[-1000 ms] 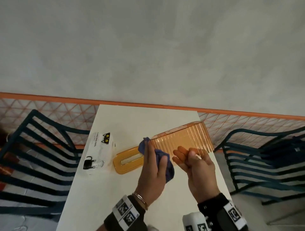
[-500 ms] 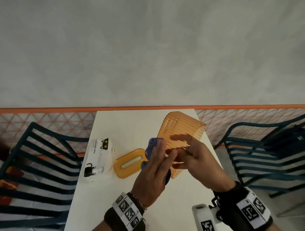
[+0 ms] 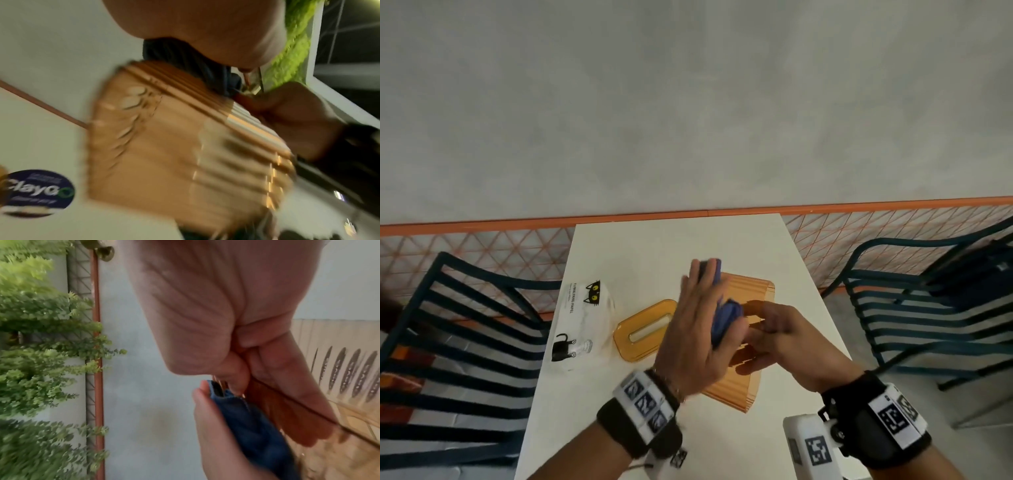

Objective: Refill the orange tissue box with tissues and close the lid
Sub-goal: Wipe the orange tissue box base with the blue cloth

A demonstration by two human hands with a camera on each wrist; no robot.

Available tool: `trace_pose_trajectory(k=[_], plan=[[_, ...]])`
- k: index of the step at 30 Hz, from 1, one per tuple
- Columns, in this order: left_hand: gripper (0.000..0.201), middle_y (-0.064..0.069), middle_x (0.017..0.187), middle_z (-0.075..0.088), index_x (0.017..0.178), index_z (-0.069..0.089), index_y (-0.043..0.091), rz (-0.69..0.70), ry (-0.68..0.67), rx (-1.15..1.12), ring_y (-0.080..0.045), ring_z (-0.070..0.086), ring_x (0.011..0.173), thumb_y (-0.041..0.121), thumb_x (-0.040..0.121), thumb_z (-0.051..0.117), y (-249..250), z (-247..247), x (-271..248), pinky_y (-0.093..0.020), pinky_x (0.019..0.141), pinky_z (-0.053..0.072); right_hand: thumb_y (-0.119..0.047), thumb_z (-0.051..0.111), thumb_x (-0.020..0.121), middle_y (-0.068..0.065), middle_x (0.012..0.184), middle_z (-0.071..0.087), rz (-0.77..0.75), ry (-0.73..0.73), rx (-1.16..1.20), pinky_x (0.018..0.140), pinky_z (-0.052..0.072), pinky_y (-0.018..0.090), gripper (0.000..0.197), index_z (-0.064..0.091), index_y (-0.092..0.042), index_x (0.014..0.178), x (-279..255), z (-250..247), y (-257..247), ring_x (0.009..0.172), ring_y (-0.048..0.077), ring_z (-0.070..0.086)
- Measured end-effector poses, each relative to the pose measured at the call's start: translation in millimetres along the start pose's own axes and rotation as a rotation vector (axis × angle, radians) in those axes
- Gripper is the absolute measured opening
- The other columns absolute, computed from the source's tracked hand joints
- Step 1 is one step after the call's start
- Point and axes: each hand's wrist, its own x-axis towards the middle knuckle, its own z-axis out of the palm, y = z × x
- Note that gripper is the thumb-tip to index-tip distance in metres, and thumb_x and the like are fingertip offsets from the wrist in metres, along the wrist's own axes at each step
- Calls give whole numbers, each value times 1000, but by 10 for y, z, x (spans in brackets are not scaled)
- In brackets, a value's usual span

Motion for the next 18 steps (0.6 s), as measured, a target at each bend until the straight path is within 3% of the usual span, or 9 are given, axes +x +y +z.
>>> trace_pose_trajectory(k=[3, 5, 7, 10, 13, 16, 18], plan=[[70, -12, 171, 10, 158, 30, 4, 203, -192, 163, -33, 6, 158, 36, 102, 55, -108, 86, -371, -54, 120, 35, 6, 49, 101, 32, 101, 71, 10, 38, -55, 77, 61, 58, 27, 63, -8, 120, -14, -50, 59, 85, 50, 71], [66, -15, 169, 18, 156, 33, 2, 305, -213, 265, -35, 13, 157, 33, 103, 56, -239, 108, -380, -52, 117, 39, 6, 49, 100, 29, 101, 72, 47, -15, -110, 76, 63, 55, 28, 61, -9, 121, -24, -50, 107, 86, 49, 72], [62, -12, 167, 26, 155, 36, 3, 316, -181, 293, -29, 19, 157, 32, 104, 55, -287, 86, -213, -46, 118, 39, 4, 49, 101, 20, 101, 76, 77, -66, -183, 75, 64, 49, 27, 60, -10, 121, -26, -26, 114, 85, 42, 75], [50, 1, 156, 48, 150, 48, 16, 129, -119, 163, -12, 41, 146, 36, 104, 51, -247, -11, 82, -35, 112, 47, 4, 47, 100, 10, 96, 79, 90, -58, -315, 78, 63, 49, 26, 62, -12, 116, -18, -30, 117, 82, 32, 76], [39, 15, 133, 66, 136, 61, 30, -135, -236, -86, -2, 61, 122, 45, 101, 51, -262, -158, 284, -31, 102, 55, 8, 45, 94, 4, 93, 79, 81, -68, -455, 80, 61, 51, 36, 67, -17, 108, -40, -90, 155, 83, 26, 76], [38, 14, 121, 73, 129, 68, 35, -367, -415, -295, -4, 66, 112, 49, 97, 56, -358, -273, 425, -35, 104, 54, 16, 42, 83, 3, 92, 79, 34, -87, -509, 81, 62, 47, 44, 71, -15, 99, -103, -156, 188, 84, 19, 76], [45, 4, 117, 75, 123, 72, 36, -563, -481, -453, -13, 68, 114, 59, 85, 61, -490, -275, 421, -40, 109, 51, 19, 40, 82, 6, 91, 79, 5, -97, -467, 82, 62, 45, 46, 71, -11, 96, -147, -191, 204, 84, 21, 76]])
